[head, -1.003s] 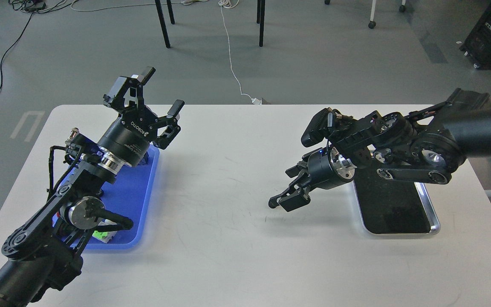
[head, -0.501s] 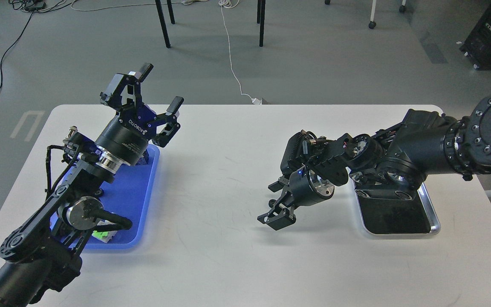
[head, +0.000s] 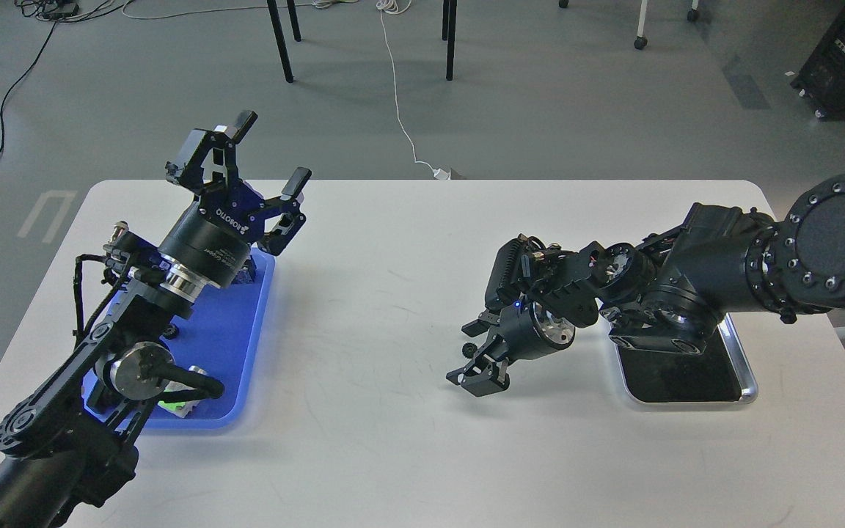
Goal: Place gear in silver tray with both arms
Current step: 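Reach the right gripper to the black gear and grasp it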
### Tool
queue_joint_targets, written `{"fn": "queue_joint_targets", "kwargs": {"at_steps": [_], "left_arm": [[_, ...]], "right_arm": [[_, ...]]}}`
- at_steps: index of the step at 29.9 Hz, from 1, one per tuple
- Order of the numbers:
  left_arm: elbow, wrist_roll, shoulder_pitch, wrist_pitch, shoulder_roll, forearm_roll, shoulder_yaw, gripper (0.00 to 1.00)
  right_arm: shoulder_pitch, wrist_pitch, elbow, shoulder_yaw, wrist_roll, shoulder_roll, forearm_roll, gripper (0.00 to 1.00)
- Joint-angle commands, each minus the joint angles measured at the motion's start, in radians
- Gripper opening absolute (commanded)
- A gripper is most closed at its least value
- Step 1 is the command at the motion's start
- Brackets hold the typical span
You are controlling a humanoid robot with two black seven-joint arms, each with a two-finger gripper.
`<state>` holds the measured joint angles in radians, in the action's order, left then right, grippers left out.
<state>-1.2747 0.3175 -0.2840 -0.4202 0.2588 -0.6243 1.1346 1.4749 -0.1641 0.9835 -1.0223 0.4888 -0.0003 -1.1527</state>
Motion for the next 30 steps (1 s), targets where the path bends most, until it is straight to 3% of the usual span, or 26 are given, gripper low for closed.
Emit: {"fn": "queue_joint_targets", "kwargs": {"at_steps": [1,21,30], "left_arm": [[0.000,0.000,0.000,0.000,-0.006,0.000,-0.001,0.98],[0.000,0.002,0.003,-0.002,-0.003,0.000,0.001,0.98],[0.000,0.002,0.009,-0.002,-0.004,0.000,-0.001,0.98]], "right_arm": [[-0.012,-0.008,-0.006,-0.002,0.000,-0.003,0.001,0.77],[-0.041,-0.012,-0.034,-0.004,0.000,-0.003,0.004,0.72],[-0.050,-0.012,-0.051,-0.005,0.000,-0.003,0.004,0.56]]}}
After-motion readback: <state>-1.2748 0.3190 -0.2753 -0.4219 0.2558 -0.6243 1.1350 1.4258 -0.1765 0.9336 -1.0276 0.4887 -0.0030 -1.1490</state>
